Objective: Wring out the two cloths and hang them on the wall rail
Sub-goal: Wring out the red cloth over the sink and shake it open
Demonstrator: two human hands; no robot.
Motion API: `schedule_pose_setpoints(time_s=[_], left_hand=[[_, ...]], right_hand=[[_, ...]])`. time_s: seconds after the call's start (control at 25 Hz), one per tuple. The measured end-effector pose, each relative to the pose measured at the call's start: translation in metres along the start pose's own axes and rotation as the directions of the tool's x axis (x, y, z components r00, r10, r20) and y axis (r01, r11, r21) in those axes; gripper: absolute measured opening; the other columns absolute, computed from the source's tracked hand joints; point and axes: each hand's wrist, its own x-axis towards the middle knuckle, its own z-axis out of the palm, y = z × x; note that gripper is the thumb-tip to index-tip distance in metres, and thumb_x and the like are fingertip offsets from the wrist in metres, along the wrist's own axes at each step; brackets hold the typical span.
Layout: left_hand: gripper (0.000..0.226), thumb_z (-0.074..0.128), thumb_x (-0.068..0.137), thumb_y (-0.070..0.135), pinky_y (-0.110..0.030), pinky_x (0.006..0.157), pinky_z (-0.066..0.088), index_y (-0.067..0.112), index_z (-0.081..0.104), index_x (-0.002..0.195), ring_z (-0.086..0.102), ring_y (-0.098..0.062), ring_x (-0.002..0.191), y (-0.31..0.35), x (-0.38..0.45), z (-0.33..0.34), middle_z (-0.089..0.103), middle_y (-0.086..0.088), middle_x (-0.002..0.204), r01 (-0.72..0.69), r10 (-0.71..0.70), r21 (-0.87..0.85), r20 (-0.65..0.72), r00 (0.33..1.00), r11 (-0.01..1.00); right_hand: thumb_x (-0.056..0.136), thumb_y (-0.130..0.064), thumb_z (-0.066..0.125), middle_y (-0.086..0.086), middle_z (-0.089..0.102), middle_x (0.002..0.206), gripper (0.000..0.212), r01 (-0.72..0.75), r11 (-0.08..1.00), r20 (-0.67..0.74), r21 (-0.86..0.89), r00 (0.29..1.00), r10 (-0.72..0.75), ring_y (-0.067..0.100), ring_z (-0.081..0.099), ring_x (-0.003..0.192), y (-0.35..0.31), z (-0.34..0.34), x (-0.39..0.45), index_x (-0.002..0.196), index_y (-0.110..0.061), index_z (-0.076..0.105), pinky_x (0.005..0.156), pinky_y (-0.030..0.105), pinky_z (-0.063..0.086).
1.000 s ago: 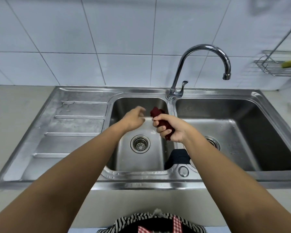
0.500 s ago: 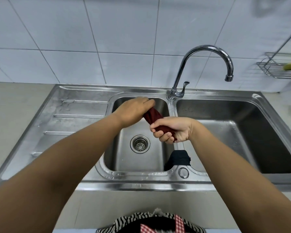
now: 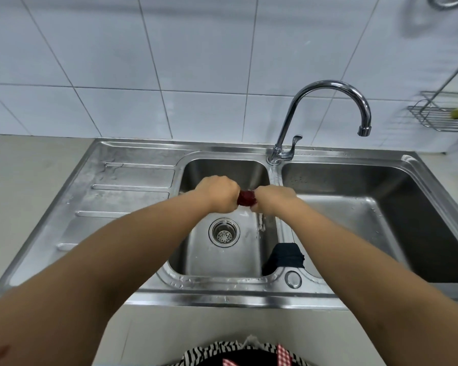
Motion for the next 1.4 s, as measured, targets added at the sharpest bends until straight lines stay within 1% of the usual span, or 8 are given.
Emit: schedule_pose_setpoints(time_s=[0.12, 0.24, 0.44, 0.68, 0.8, 0.92, 1.04, 1.4], left_hand=[[0.015, 0.056, 0.081, 0.021, -0.024, 0.047, 0.036, 0.013, 0.053, 0.068, 0.049, -0.021, 0.051, 0.009, -0.005, 0.011, 0.055, -0.006, 0.064, 0.157, -0.069, -0.431, 0.212, 0.975, 0.889], [0.029, 0.055, 0.085, 0.013, -0.017, 0.039, 0.016, 0.017, 0.039, 0.061, 0.022, -0.011, 0.034, 0.009, -0.016, 0.015, 0.033, 0.002, 0.047, 0.363, 0.065, -0.835, 0.425, 0.903, 0.414], [0.039, 0.050, 0.089, 0.014, -0.017, 0.035, 0.006, 0.022, 0.030, 0.056, 0.013, -0.005, 0.029, 0.025, -0.033, 0.016, 0.024, 0.009, 0.040, 0.486, 0.198, -0.832, 0.446, 0.873, -0.268], [0.039, 0.046, 0.088, 0.014, -0.020, 0.034, 0.005, 0.021, 0.029, 0.054, 0.015, -0.005, 0.028, 0.039, -0.045, 0.003, 0.024, 0.009, 0.038, 0.427, 0.289, -0.701, 0.315, 0.904, -0.571], [0.034, 0.052, 0.091, 0.014, -0.017, 0.034, 0.007, 0.018, 0.038, 0.060, 0.017, -0.005, 0.030, 0.029, -0.035, 0.004, 0.026, 0.008, 0.042, 0.342, 0.186, -0.854, 0.290, 0.939, -0.391], [0.015, 0.067, 0.083, 0.019, -0.022, 0.043, 0.033, 0.018, 0.052, 0.083, 0.044, -0.014, 0.048, -0.001, -0.016, 0.003, 0.046, 0.003, 0.061, 0.142, -0.059, -0.912, 0.130, 0.990, 0.384], [0.027, 0.064, 0.082, 0.026, -0.037, 0.077, 0.049, 0.016, 0.050, 0.102, 0.059, -0.029, 0.094, -0.031, -0.001, 0.006, 0.058, -0.007, 0.099, 0.033, -0.080, -0.345, -0.124, 0.989, 0.938], [0.030, 0.067, 0.070, 0.005, -0.043, 0.060, 0.047, 0.006, 0.052, 0.097, 0.057, -0.035, 0.081, -0.052, 0.002, -0.019, 0.056, -0.014, 0.101, -0.297, 0.299, 0.087, -0.504, 0.810, 0.951]], right_hand=[[0.094, -0.039, 0.053, 0.004, 0.063, 0.087, 0.025, 0.105, 0.977, -0.191, -0.187, 0.971, -0.141, 0.027, 0.060, 0.081, 0.002, 0.002, -0.004, 0.108, -0.019, 0.057, 0.066, 0.032, 0.039], [0.095, -0.034, 0.050, 0.005, 0.068, 0.091, 0.022, 0.222, 0.933, -0.410, -0.281, 0.852, -0.326, 0.030, 0.066, 0.084, 0.008, 0.008, -0.006, 0.108, -0.015, 0.050, 0.058, 0.033, 0.036], [0.096, -0.030, 0.047, 0.005, 0.064, 0.084, 0.018, 0.299, 0.918, -0.580, -0.261, 0.712, -0.397, 0.029, 0.066, 0.072, 0.010, 0.001, -0.004, 0.106, -0.016, 0.051, 0.052, 0.031, 0.032], [0.088, -0.028, 0.053, 0.000, 0.054, 0.056, 0.015, 0.320, 0.924, -0.815, -0.211, 0.464, -0.347, 0.023, 0.056, 0.045, 0.009, 0.002, 0.001, 0.077, -0.019, 0.048, 0.038, 0.023, 0.024], [0.091, -0.026, 0.057, 0.005, 0.062, 0.074, 0.014, 0.252, 0.958, -0.756, -0.137, 0.598, -0.266, 0.030, 0.063, 0.066, 0.008, -0.002, -0.002, 0.089, -0.014, 0.050, 0.047, 0.031, 0.035], [0.086, -0.026, 0.063, 0.010, 0.062, 0.096, 0.028, 0.165, 0.968, -0.466, 0.187, 0.883, -0.060, 0.032, 0.061, 0.086, 0.005, -0.003, 0.004, 0.104, -0.012, 0.046, 0.062, 0.033, 0.038], [0.083, -0.029, 0.069, 0.003, 0.049, 0.080, 0.033, 0.084, 0.664, 0.043, 0.743, 0.984, -0.173, 0.016, 0.049, 0.067, 0.005, -0.004, 0.005, 0.100, -0.015, 0.044, 0.054, 0.027, 0.036], [0.081, -0.006, 0.063, 0.010, 0.060, 0.082, 0.013, -0.314, -0.192, 0.180, 0.930, 0.842, -0.508, 0.024, 0.068, 0.077, 0.007, -0.008, -0.018, 0.092, -0.006, 0.058, 0.078, 0.041, 0.060]])
